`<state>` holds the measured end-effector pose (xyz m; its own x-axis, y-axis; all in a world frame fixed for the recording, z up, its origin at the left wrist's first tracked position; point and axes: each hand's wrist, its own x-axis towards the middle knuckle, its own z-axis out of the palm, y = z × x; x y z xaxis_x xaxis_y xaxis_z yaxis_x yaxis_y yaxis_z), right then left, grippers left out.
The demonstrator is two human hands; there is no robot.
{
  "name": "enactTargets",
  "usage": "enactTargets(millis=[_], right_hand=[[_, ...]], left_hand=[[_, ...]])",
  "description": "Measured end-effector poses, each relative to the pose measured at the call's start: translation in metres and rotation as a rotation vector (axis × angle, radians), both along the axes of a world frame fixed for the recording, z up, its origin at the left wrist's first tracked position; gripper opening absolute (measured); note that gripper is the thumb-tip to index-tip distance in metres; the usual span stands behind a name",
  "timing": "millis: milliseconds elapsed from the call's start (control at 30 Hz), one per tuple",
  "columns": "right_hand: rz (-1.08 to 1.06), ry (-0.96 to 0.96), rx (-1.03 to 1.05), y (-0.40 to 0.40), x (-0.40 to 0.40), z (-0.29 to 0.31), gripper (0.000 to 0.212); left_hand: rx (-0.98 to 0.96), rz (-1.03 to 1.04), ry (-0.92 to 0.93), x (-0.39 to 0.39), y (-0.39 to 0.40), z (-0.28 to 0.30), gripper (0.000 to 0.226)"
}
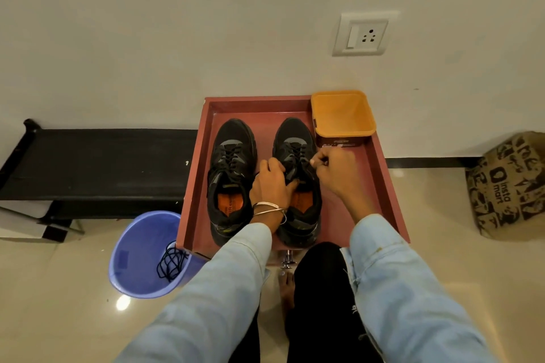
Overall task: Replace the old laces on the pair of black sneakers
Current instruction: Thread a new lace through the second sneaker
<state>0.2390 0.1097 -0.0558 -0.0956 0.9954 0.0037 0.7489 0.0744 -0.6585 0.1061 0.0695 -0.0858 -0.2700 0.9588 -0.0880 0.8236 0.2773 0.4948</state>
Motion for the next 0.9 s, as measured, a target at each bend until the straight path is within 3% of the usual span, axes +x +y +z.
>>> enactTargets(millis=[67, 167, 233, 400, 500, 567, 667, 767, 900], right_hand=[[-0.072, 0.152, 0.031, -0.001, 0.004, 0.016, 0.015], [-0.282, 0.584, 0.004, -0.002, 0.016, 0.047, 0.017], [-0.358, 0.711, 0.021, -0.001, 0.027, 0.065, 0.017], [-0.375, 0.565, 0.035, -0.009, 0.034, 0.074, 0.019], [-0.414, 0.121, 0.135, -0.008, 0.045, 0.068, 0.02], [-0.417, -0.069, 0.191, -0.008, 0.051, 0.064, 0.022], [-0.329, 0.054, 0.184, -0.014, 0.043, 0.062, 0.034], [-0.177, 0.3, 0.063, -0.019, 0.021, 0.054, 0.023], [-0.098, 0.26, -0.02, -0.019, -0.003, 0.023, 0.011]], left_hand=[[-0.027, 0.006, 0.005, 0.001, 0.0, 0.001, 0.042], [-0.062, 0.004, 0.02, 0.002, 0.0, 0.004, 0.043], [-0.071, -0.01, 0.036, 0.002, 0.0, 0.005, 0.043], [-0.082, -0.011, 0.053, 0.005, -0.001, 0.01, 0.041], [-0.072, -0.033, 0.089, 0.006, -0.003, 0.014, 0.042], [-0.052, -0.053, 0.104, 0.005, -0.003, 0.014, 0.044], [0.0, -0.061, 0.09, 0.003, -0.002, 0.016, 0.043], [0.032, -0.033, 0.021, 0.001, -0.002, 0.018, 0.038], [0.046, 0.018, -0.126, -0.003, 0.002, 0.019, 0.03]])
